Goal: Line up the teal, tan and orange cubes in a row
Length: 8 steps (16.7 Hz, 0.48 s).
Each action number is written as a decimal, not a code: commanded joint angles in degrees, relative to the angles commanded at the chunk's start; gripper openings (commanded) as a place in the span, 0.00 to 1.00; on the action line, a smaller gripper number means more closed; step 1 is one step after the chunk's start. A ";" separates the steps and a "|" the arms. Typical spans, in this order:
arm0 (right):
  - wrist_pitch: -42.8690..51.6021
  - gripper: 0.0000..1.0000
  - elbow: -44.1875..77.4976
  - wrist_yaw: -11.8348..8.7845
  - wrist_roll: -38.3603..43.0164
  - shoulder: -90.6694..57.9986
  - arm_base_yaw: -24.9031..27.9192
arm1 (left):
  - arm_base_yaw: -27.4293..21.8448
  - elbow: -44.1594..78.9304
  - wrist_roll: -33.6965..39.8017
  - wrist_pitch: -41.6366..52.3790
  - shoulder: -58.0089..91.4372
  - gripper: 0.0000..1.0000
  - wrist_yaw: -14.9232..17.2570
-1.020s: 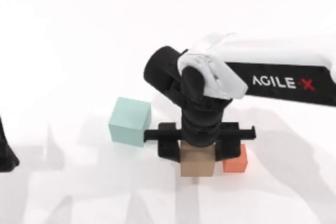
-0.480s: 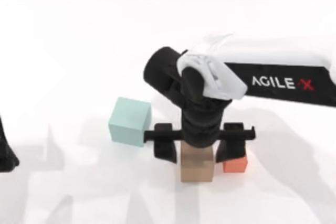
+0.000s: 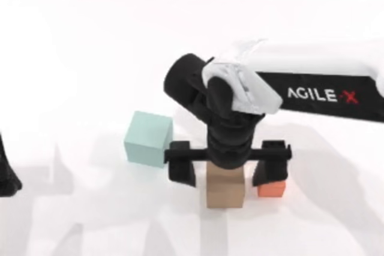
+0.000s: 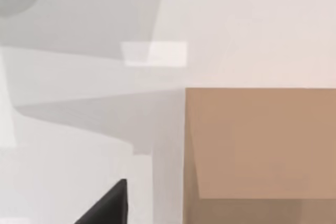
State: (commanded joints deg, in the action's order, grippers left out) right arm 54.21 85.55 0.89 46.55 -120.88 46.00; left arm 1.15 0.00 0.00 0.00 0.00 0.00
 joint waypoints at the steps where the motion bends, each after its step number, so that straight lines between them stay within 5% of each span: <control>1: 0.01 1.00 0.01 0.00 0.00 0.04 -0.12 | 0.00 0.00 0.00 0.00 0.00 1.00 0.00; 8: 10.13 1.00 7.31 0.04 0.16 2.70 0.28 | 0.00 0.00 0.00 0.00 0.00 1.00 0.00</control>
State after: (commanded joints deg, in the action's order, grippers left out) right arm 64.33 92.86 0.93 46.71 -118.18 46.28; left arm 1.15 0.00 0.00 0.00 0.00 0.00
